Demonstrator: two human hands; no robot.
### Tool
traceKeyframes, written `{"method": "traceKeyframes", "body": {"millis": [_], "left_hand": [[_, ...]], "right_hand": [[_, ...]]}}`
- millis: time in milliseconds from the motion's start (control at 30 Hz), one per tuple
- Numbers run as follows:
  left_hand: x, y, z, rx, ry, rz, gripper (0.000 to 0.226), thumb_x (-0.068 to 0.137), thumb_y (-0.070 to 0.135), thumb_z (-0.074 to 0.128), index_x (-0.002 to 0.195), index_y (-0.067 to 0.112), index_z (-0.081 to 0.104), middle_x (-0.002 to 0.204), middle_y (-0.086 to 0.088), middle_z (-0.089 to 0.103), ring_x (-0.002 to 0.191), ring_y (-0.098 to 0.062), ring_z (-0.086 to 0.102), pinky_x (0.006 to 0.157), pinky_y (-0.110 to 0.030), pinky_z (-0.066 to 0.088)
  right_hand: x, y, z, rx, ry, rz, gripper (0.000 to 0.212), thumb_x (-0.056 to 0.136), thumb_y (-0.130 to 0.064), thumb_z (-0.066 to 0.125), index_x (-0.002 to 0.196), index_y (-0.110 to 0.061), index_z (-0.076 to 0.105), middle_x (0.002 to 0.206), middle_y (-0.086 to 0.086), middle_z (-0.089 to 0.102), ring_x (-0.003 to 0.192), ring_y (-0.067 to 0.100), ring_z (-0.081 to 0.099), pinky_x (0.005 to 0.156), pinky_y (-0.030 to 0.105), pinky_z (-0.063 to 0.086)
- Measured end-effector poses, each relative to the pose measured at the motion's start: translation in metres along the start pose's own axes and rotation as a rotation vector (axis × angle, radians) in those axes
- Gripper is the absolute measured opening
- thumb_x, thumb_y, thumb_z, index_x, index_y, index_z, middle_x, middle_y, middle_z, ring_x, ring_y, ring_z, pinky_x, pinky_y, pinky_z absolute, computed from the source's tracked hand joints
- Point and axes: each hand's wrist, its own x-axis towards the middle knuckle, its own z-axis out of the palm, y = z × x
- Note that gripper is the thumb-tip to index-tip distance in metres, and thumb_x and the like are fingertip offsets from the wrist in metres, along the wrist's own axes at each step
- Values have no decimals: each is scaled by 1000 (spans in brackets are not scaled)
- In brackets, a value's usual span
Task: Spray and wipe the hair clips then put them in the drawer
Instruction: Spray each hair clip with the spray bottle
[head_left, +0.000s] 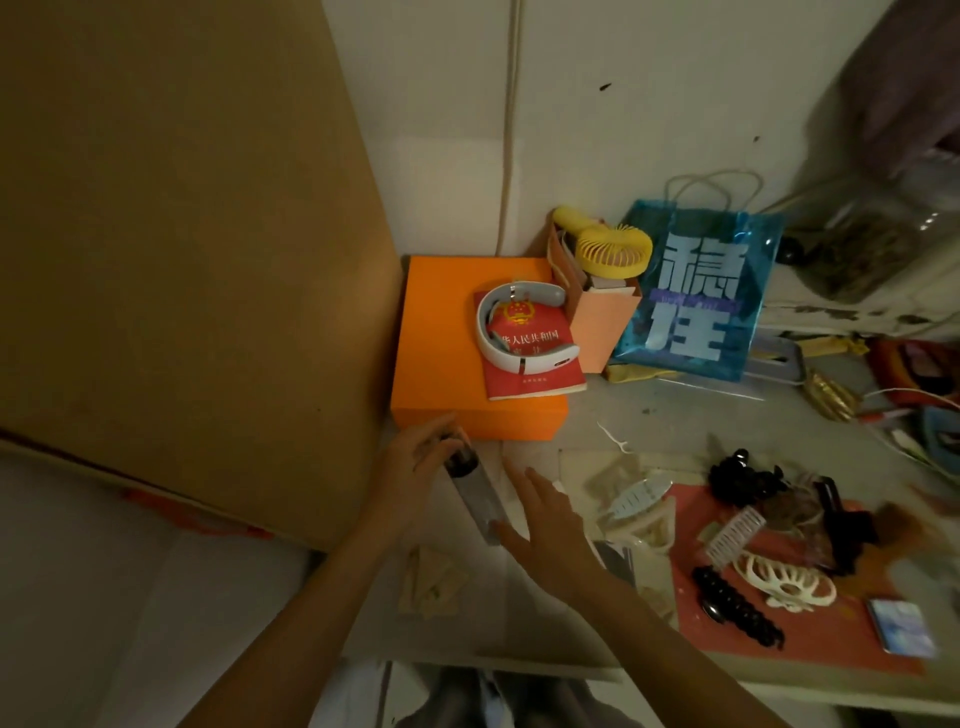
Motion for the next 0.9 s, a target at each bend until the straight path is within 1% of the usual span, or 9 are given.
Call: {"method": "traceKeyframes", "body": {"millis": [67, 167, 300, 400, 433, 533, 633, 800, 900], "left_hand": [[6, 18, -3, -37, -16, 39, 22, 93, 11, 57, 112, 23, 58, 107, 13, 58, 97, 3, 54, 75, 0, 43], [13, 38, -6, -32, -33, 97, 23, 94, 15, 56, 115, 25, 58, 109, 16, 58, 100, 7, 54, 79, -1, 43], [22, 63, -6, -60, 4, 181, 24, 94, 14, 56, 112, 30, 60, 107, 23, 60, 100, 13, 57, 79, 0, 42], [28, 84, -7, -74, 1, 217, 25, 94, 17, 56, 105, 39, 61, 105, 26, 61, 99, 16, 57, 78, 1, 41], [30, 91, -8, -77, -6, 226, 26, 94, 18, 56, 104, 42, 61, 103, 27, 62, 98, 16, 57, 78, 1, 41], [35, 113, -12, -110, -24, 241, 26, 93, 20, 57, 102, 43, 62, 101, 25, 64, 97, 15, 59, 75, 0, 42], [38, 133, -14, -143, -46, 264, 25, 92, 19, 58, 102, 41, 65, 97, 27, 67, 96, 14, 60, 74, -1, 43], [42, 166, -16, -178, -52, 301, 21, 90, 19, 61, 97, 37, 69, 98, 19, 72, 96, 4, 65, 81, -9, 48], [43, 183, -16, -246, -59, 292, 18, 89, 19, 62, 98, 32, 71, 98, 12, 74, 95, -4, 68, 82, -18, 54]], "right_hand": [[0, -16, -13, 188, 47, -131, 65, 92, -38, 57, 142, -37, 15, 154, -2, 29, 138, 17, 33, 111, 30, 28], [0, -35, -33, 413, 53, -187, 68, 90, -26, 62, 139, -36, 16, 148, -8, 32, 135, 10, 37, 103, 8, 33], [3, -50, -54, 440, 84, -290, 74, 91, -20, 63, 146, -30, 15, 146, 5, 41, 128, 21, 48, 101, 22, 44], [4, -59, -66, 495, 136, -372, 74, 92, -20, 61, 142, -43, 11, 138, 9, 47, 119, 28, 53, 85, 9, 45], [3, -61, -70, 508, 150, -385, 74, 92, -22, 61, 141, -46, 11, 138, 3, 47, 119, 25, 53, 84, 7, 44], [2, -65, -82, 572, 182, -422, 75, 92, -23, 61, 144, -46, 12, 133, -39, 38, 122, -6, 45, 88, 7, 43], [3, -70, -95, 595, 207, -454, 75, 92, -27, 60, 147, -42, 11, 129, -52, 31, 123, -14, 40, 95, 14, 43], [1, -82, -121, 627, 288, -521, 68, 92, -27, 58, 147, -35, 18, 131, -44, 38, 123, -11, 42, 95, 11, 41], [1, -89, -135, 630, 332, -537, 66, 94, -23, 59, 147, -34, 22, 127, -35, 48, 116, -2, 52, 93, 25, 49]]}}
